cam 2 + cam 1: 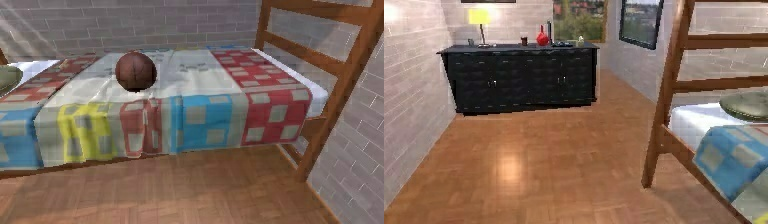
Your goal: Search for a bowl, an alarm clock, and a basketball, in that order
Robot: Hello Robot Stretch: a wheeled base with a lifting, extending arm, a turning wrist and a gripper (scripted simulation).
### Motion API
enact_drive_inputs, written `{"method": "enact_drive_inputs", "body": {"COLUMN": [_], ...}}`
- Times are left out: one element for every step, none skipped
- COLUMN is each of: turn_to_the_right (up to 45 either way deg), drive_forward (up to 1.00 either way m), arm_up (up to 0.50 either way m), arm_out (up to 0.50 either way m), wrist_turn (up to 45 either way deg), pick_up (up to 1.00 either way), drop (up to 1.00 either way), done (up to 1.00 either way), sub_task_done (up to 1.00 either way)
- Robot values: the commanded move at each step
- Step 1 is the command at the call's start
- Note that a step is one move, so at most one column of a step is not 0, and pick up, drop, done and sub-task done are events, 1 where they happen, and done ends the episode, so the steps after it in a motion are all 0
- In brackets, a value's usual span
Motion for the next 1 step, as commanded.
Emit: {"method": "enact_drive_inputs", "body": {"turn_to_the_right": [-15.0], "drive_forward": [0.0], "arm_up": [0.0], "arm_out": [0.0], "wrist_turn": [0.0], "pick_up": [0.0], "drop": [0.0], "done": [0.0], "sub_task_done": [0.0]}}
